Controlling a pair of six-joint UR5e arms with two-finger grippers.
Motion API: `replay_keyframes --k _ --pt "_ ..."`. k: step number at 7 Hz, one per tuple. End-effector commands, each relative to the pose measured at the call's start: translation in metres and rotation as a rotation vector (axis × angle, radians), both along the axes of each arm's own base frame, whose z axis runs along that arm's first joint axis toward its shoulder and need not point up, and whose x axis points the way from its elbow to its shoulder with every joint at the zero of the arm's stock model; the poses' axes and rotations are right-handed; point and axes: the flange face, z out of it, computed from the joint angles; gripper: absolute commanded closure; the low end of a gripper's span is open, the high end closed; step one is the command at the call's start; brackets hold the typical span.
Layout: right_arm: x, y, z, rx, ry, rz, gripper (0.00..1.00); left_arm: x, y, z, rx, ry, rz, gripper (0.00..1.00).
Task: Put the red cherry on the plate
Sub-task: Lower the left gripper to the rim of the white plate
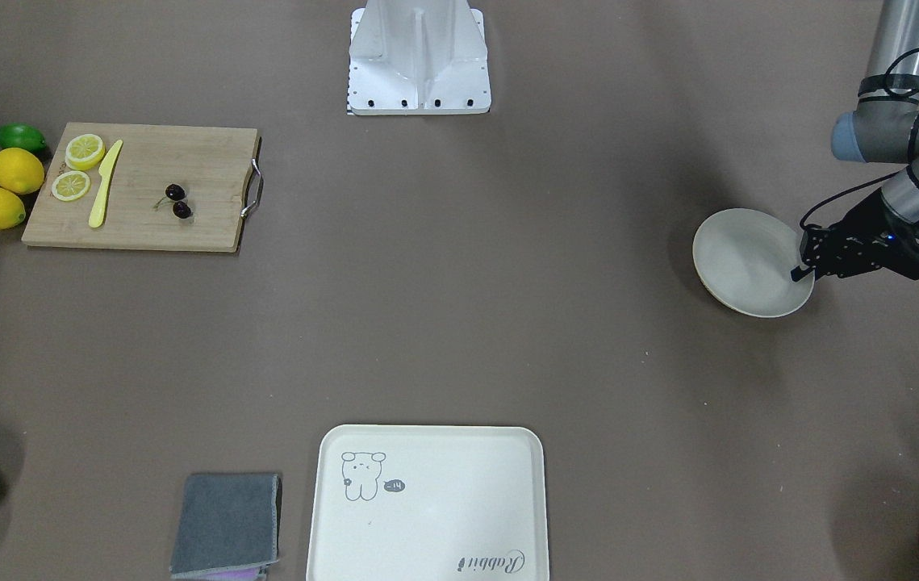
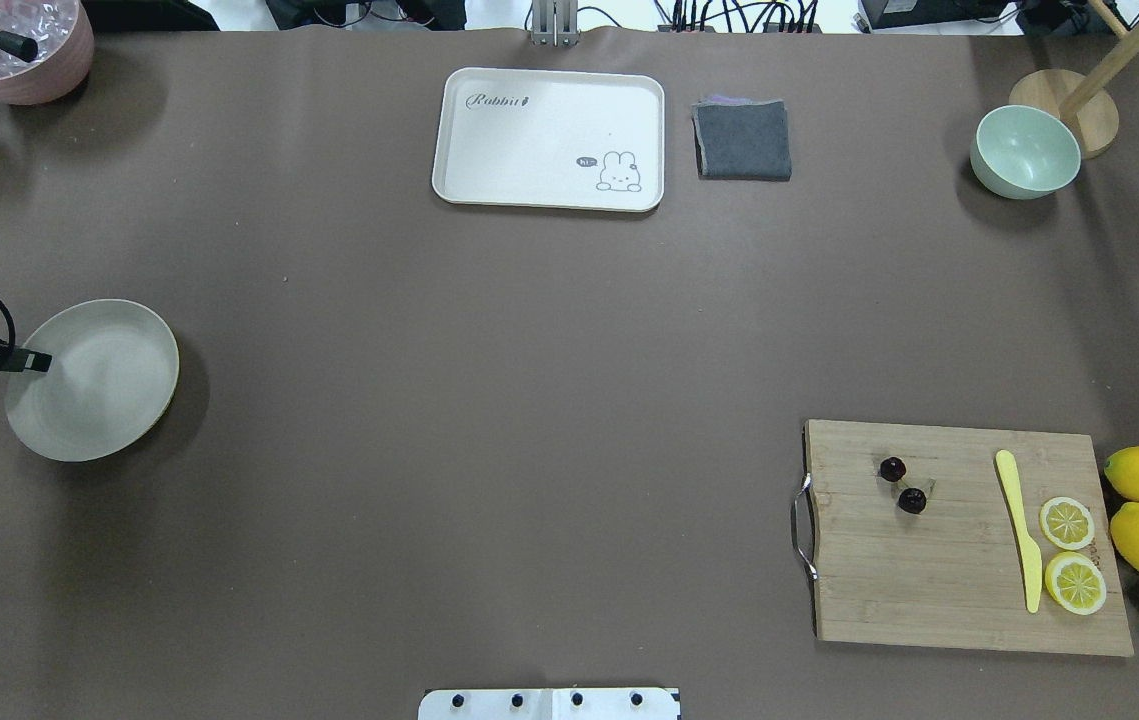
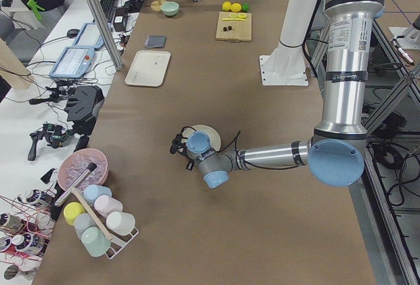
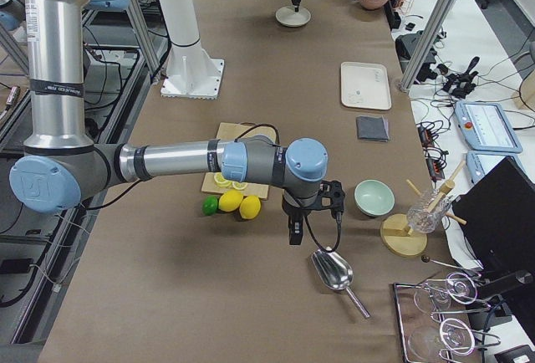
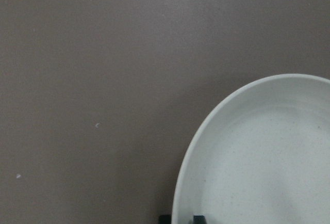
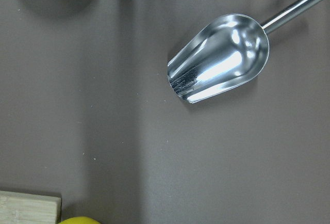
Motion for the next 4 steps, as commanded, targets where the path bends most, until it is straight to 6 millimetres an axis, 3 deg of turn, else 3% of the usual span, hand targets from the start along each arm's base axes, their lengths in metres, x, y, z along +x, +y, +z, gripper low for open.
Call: replay_keyframes --k 1,4 --pt "0.000 0.003 0.002 -0.004 -0.002 0.000 0.00 -0.002 0.000 -0.005 -0.001 0.015 0.010 1.00" --pt "0.000 0.005 0.004 -0.009 -0.002 0.000 0.00 -0.012 -0.014 -0.026 -0.009 0.065 0.008 1.00"
